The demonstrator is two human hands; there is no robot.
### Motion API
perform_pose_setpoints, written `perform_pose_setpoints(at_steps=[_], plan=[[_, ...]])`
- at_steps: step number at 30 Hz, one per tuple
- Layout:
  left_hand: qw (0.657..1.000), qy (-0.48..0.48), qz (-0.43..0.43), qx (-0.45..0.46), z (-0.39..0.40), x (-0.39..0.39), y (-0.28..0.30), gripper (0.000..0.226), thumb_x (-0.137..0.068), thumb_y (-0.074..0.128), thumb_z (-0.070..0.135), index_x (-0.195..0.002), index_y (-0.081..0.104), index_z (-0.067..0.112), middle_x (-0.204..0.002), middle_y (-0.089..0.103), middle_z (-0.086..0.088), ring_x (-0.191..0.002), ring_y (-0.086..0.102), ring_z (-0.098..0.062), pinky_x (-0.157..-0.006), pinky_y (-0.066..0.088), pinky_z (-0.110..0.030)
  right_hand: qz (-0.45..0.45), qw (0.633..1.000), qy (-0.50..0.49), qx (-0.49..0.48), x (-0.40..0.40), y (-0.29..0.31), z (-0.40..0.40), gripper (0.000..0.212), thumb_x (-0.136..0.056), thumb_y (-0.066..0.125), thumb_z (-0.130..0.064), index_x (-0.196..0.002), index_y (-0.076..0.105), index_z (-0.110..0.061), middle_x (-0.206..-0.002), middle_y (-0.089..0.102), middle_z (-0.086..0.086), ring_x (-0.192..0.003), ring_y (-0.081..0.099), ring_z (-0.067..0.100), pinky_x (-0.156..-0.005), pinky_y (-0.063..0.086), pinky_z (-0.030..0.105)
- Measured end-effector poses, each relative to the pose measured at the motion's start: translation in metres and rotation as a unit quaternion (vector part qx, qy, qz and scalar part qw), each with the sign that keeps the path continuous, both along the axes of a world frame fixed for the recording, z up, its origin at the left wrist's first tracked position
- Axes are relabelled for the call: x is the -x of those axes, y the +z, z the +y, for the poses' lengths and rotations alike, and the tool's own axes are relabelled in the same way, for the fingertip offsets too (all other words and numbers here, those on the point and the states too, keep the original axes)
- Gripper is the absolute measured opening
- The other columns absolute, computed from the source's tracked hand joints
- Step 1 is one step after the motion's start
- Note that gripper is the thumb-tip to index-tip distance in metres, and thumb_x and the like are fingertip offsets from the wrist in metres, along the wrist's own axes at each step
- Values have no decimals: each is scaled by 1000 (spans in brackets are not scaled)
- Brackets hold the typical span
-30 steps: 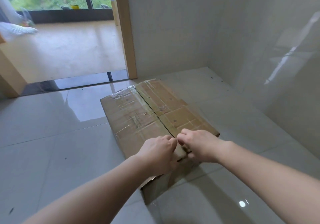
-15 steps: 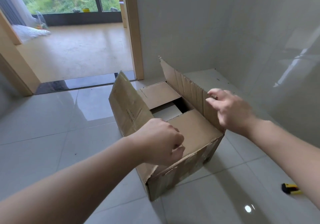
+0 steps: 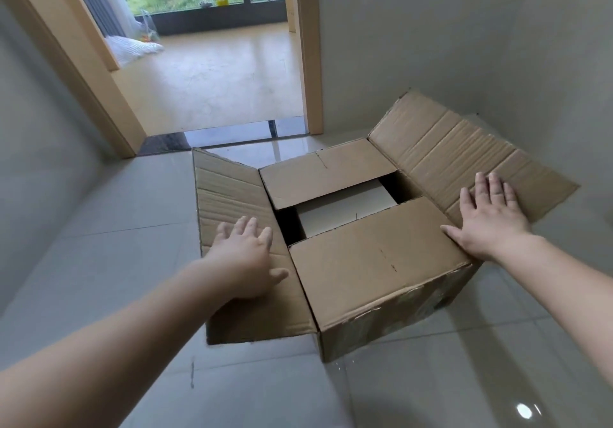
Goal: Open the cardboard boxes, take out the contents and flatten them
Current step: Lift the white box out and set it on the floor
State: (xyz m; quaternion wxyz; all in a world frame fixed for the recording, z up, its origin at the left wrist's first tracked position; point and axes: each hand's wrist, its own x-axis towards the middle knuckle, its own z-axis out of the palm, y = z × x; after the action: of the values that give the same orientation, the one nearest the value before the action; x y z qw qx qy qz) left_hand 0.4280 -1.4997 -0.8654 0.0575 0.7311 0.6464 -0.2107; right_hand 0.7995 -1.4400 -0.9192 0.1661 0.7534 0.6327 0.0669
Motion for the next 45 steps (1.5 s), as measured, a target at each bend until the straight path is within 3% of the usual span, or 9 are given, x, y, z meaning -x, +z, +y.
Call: perform_pose_setpoints(at_steps=[8, 16, 22, 25, 29, 34, 38, 41, 45], plan=[[906, 295, -303, 18, -2, -14, -76, 102, -87, 46, 66, -151, -7, 7, -159, -9, -15, -146, -3, -31, -118, 10, -48, 268, 962, -53, 23, 7, -26, 9, 78, -94, 32, -60, -152, 12, -11, -158, 13, 20, -145, 15, 35, -117, 16, 43], [785, 342, -515, 34, 13, -33, -110, 62, -97, 34, 42, -146, 18, 8, -149, 33, -14, -134, 35, -29, -112, 29, -47, 364, 930, -45, 29, -5, -39, 16, 63, -93, 38, -59, -134, 45, -12, -137, 52, 19, -124, 50, 35, -99, 40, 38], [926, 196, -294, -137, 20, -37, -96, 70, -99, 31, 44, -152, 1, 9, -160, -4, -11, -147, -8, -22, -116, -7, -41, 203, 979, 22, 4, 10, -28, 21, 78, -94, 26, -62, -154, 6, -16, -160, 7, 17, -147, 11, 32, -119, 12, 42], [966, 13, -196, -166, 24, -42, -89, 58, -98, 27, 47, -148, 26, 17, -158, 18, -4, -147, 1, -19, -116, -13, -40, 156, 979, 131, 15, 37, -20, 24, 74, -96, 25, -58, -154, 6, -17, -161, -1, 12, -149, -2, 24, -121, 0, 39], [959, 17, -230, -166, 25, -48, -77, 37, -97, 29, 46, -108, 52, 19, -111, 63, -6, -120, 50, -24, -118, -2, -43, 157, 964, 211, 48, 79, -13, 28, 70, -98, 24, -56, -154, 9, -17, -161, 9, 6, -149, 0, 20, -120, -1, 37], [922, 15, -288, -259, 20, -46, -35, 34, -96, 37, 46, -96, 61, 21, -94, 66, 2, -91, 59, -24, -80, 39, -33, 165, 949, 269, -15, 95, 18, 22, 63, -97, 22, -58, -142, 39, -17, -135, 50, 9, -136, 34, 24, -119, 7, 42], [898, -39, -325, -294, 3, -46, 12, 36, -96, 39, 42, -73, 57, 21, -59, 51, 7, -63, 51, -22, -57, 33, -29, 165, 928, 308, -126, 87, 64, -1, 83, -82, 2, -74, -96, 65, -21, -88, 68, -1, -92, 60, 20, -106, 30, 39], [882, -86, -404, -226, -13, -52, 39, 42, -95, 42, 34, -59, 47, 11, -47, 39, 3, -48, 40, -18, -51, 31, -30, 174, 926, 306, -137, 74, 92, -26, 88, -78, -4, -80, -73, 61, -22, -66, 62, -5, -69, 56, 21, -73, 37, 31], [877, -73, -474, -27, -27, -69, 60, 45, -96, 43, 32, -63, 61, 7, -49, 51, 3, -45, 46, -10, -47, 39, -21, 214, 927, 303, -54, 64, 116, -64, 62, -85, 19, -74, -68, 60, -30, -63, 60, -12, -65, 55, 6, -61, 39, 29]])
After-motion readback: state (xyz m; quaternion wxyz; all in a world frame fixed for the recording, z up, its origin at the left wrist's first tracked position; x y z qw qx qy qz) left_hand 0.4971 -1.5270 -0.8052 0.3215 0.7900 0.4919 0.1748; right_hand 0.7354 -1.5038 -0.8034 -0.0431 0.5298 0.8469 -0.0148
